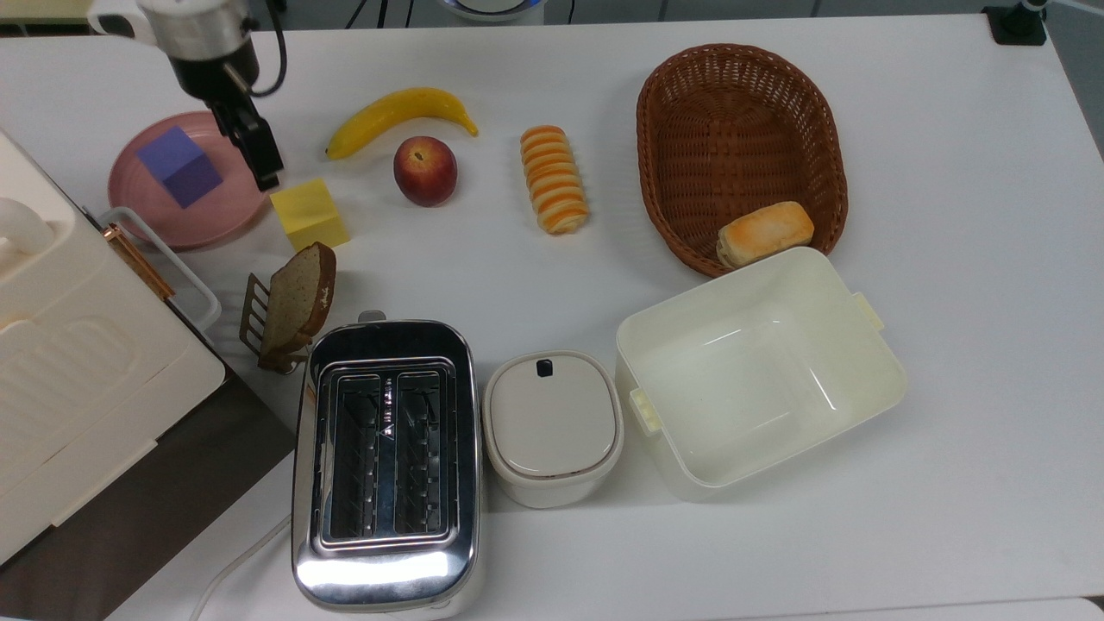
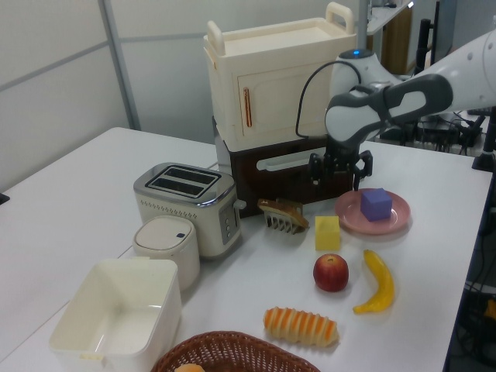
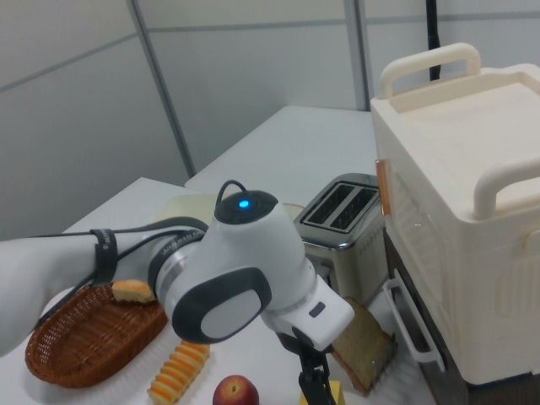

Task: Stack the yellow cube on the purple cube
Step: 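Lower the gripper onto the yellow cube and close on it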

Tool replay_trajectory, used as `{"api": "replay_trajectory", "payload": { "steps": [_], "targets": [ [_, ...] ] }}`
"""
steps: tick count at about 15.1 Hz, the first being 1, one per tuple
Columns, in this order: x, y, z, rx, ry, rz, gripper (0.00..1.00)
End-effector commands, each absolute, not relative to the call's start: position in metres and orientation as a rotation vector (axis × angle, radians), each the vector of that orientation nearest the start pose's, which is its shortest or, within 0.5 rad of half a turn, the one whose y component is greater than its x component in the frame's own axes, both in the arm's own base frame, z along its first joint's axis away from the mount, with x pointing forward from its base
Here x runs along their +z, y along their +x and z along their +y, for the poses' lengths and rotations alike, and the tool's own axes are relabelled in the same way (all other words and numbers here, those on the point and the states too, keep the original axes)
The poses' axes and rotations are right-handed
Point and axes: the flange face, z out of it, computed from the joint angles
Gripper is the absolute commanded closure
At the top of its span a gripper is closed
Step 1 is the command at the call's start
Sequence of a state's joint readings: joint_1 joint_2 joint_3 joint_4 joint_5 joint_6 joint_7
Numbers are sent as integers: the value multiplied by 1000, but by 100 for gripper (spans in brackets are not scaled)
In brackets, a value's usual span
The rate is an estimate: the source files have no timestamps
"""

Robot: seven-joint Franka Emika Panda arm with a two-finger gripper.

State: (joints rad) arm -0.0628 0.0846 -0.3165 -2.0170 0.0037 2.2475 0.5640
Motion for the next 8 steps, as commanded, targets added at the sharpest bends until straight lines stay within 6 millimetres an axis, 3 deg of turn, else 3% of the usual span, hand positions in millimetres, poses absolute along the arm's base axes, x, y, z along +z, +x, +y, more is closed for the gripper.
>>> {"api": "replay_trajectory", "payload": {
  "steps": [1, 8],
  "targets": [
    [397, 553, -192, -247, -2779, 1439, 0],
    [380, 558, -184, -217, -2808, 1417, 0]
  ]
}}
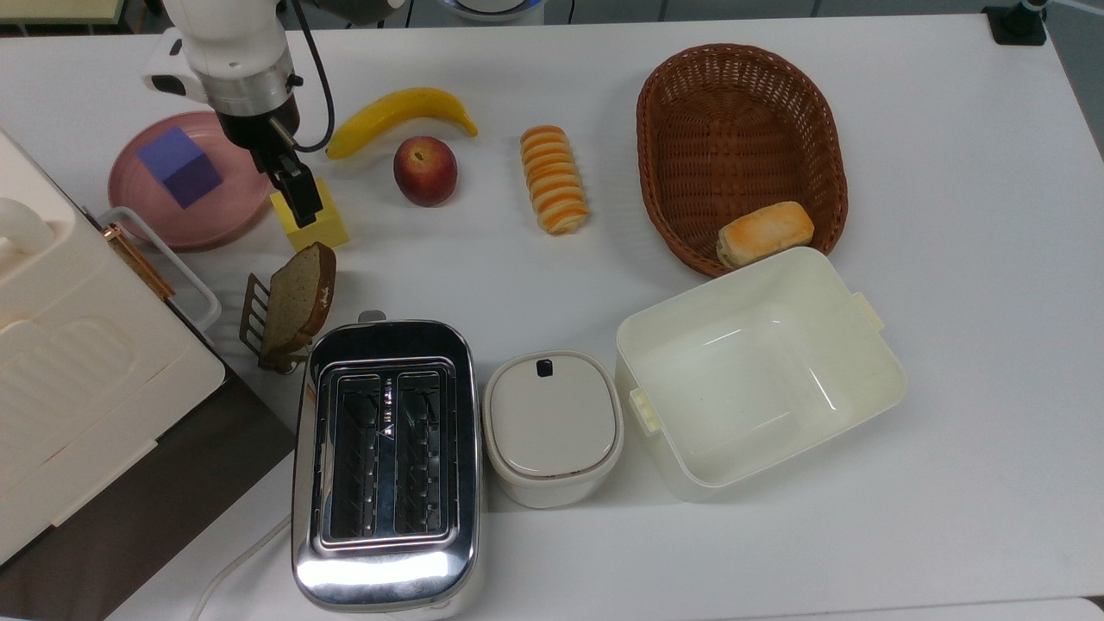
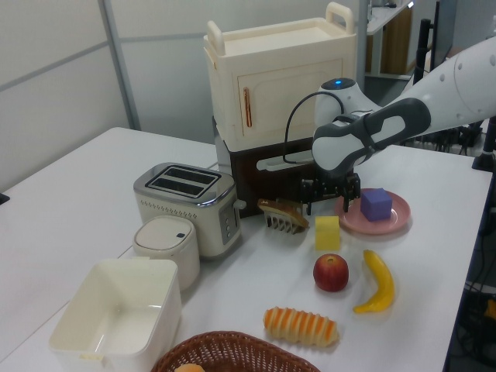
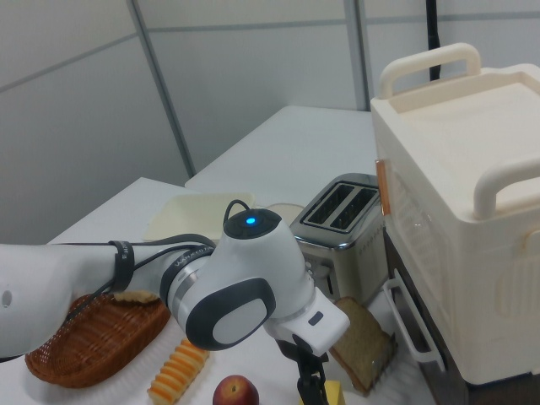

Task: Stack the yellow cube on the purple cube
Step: 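Lower the gripper onto the yellow cube and close on it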

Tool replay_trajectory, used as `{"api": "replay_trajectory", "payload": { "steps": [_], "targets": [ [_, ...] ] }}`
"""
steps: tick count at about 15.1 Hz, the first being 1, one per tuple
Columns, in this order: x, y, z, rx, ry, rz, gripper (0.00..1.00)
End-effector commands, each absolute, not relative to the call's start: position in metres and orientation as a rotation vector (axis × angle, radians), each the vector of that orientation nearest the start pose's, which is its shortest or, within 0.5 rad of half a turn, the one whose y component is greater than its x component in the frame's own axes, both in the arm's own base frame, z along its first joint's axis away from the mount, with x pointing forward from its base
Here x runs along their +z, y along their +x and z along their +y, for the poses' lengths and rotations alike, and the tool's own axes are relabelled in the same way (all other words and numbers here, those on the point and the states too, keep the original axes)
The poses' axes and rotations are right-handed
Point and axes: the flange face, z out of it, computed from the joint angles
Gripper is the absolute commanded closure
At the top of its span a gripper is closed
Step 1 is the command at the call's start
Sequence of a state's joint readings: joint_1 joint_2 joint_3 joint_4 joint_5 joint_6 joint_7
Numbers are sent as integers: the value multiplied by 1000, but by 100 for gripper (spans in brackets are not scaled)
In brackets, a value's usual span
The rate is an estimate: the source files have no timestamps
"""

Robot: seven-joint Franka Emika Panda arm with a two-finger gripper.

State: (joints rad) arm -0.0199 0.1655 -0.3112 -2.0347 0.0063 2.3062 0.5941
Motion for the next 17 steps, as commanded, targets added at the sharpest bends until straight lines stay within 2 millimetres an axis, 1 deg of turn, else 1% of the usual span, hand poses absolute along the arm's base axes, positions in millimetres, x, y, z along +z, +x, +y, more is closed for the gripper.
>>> {"api": "replay_trajectory", "payload": {
  "steps": [1, 3, 6, 7, 9, 10, 13, 14, 15, 17],
  "targets": [
    [380, 558, -185, -217, -2807, 1419, 0],
    [376, 558, -184, -208, -2810, 1418, 0],
    [362, 560, -183, -181, -2834, 1410, 0],
    [358, 561, -181, -172, -2840, 1404, 0],
    [351, 566, -171, -177, -2857, 1377, 0],
    [346, 567, -171, -168, -2864, 1377, 0],
    [344, 568, -172, -176, -2866, 1376, 0],
    [338, 568, -171, -162, -2878, 1372, 0],
    [337, 568, -170, -162, -2883, 1368, 0],
    [338, 569, -170, -171, -2892, 1361, 32]
  ]
}}
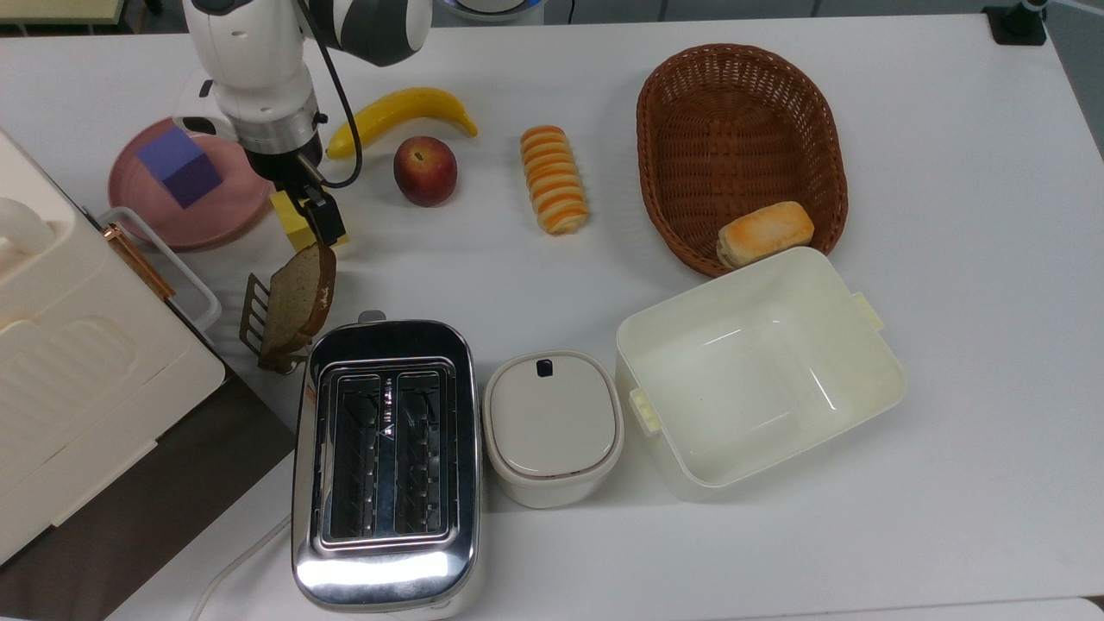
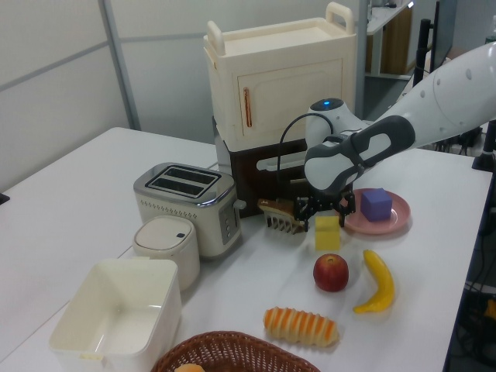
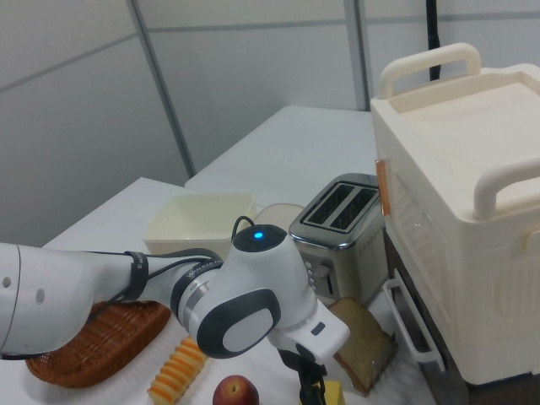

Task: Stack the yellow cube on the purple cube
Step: 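Lower the gripper onto the yellow cube and close on it, then lift the yellow cube and carry it over the purple cube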

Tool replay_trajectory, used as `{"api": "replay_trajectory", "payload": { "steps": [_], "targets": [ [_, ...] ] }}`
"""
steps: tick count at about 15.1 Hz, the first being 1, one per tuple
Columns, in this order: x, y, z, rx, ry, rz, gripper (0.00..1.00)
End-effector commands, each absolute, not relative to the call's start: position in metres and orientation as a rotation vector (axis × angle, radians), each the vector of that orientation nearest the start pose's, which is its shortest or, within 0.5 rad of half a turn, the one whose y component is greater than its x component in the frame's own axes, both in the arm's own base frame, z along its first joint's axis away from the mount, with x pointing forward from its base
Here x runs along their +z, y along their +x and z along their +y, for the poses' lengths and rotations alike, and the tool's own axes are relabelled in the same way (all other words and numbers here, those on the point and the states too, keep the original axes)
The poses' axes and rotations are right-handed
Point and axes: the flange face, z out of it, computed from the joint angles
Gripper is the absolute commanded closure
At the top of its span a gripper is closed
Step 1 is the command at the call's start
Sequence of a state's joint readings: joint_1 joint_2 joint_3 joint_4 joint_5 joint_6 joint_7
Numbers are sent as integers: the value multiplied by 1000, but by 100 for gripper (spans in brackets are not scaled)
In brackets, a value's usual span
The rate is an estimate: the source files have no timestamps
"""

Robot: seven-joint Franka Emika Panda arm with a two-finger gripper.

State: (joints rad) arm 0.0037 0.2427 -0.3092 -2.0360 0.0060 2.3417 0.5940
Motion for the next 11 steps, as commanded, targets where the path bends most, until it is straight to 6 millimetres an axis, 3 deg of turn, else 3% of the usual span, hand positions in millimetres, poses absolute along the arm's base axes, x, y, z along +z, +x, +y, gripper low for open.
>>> {"api": "replay_trajectory", "payload": {
  "steps": [1, 3, 6, 9, 11],
  "targets": [
    [338, 570, -169, -185, -2906, 1347, 47],
    [337, 569, -169, -197, -2932, 1328, 58],
    [342, 569, -168, -210, -2934, 1319, 60],
    [367, 566, -170, -256, -2932, 1288, 60],
    [395, 560, -180, -295, -2922, 1269, 60]
  ]
}}
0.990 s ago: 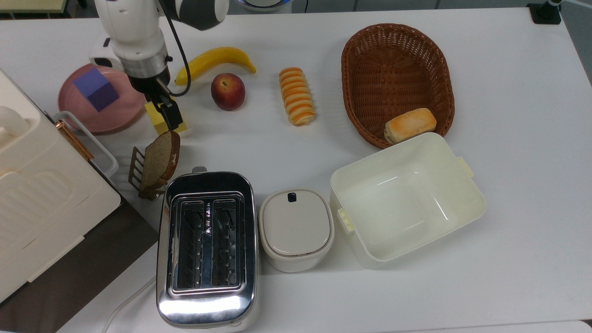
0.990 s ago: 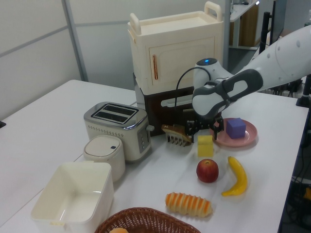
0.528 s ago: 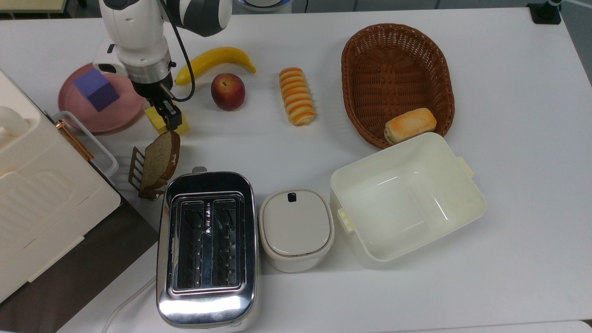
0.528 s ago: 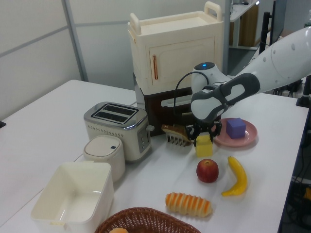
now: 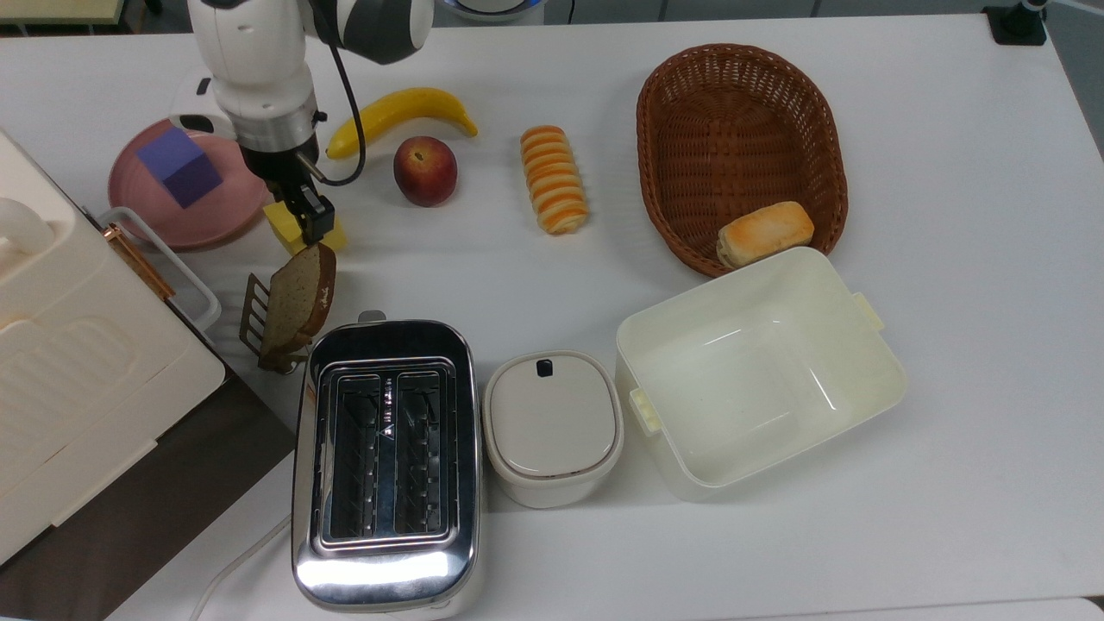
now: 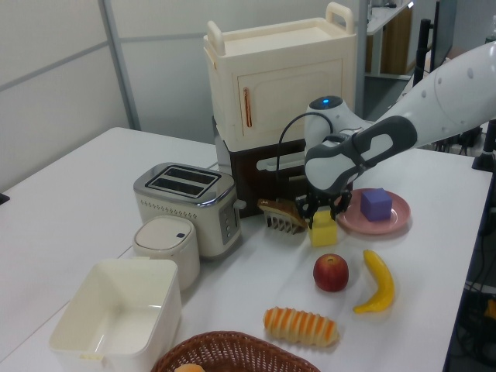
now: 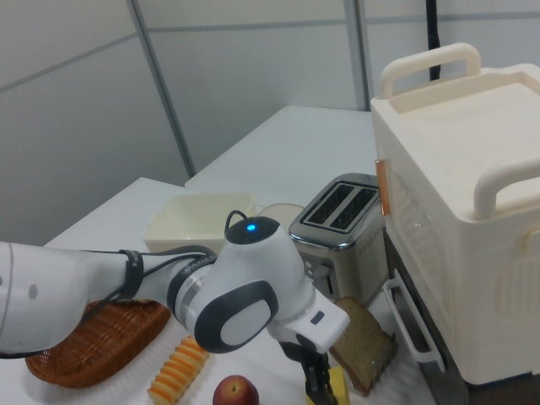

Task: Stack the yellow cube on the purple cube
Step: 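Lift the yellow cube and carry it over the purple cube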

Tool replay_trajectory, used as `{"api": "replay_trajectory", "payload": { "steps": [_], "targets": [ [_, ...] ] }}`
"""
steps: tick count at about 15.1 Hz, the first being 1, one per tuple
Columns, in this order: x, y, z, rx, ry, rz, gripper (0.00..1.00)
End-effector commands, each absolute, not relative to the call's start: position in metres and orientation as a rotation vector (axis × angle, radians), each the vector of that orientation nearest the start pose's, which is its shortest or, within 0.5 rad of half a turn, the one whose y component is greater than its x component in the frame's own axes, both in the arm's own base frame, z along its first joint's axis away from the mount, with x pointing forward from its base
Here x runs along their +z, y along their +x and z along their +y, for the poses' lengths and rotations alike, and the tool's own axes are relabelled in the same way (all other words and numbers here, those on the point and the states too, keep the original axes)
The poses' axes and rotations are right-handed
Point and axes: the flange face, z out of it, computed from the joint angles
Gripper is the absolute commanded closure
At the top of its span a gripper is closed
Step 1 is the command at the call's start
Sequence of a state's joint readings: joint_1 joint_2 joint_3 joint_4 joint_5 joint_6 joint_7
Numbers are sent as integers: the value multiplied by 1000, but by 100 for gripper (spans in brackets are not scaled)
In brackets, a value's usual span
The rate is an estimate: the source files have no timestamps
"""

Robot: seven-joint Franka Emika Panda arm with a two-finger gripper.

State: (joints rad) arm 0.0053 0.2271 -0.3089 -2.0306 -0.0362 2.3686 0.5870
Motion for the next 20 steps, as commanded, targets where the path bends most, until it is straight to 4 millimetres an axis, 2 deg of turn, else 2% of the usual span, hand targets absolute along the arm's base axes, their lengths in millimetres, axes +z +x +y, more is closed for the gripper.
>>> {"api": "replay_trajectory", "payload": {
  "steps": [1, 4, 7, 10, 12, 18, 20],
  "targets": [
    [403, 556, -184, -289, -2929, 1249, 60],
    [423, 555, -184, -283, -2936, 1180, 60],
    [440, 546, -200, -288, -2925, 1196, 60],
    [455, 535, -240, -303, -2914, 1250, 60],
    [455, 523, -265, -299, -2941, 1214, 61],
    [445, 495, -316, -267, -2953, 1230, 61],
    [439, 494, -317, -256, -2967, 1201, 61]
  ]
}}
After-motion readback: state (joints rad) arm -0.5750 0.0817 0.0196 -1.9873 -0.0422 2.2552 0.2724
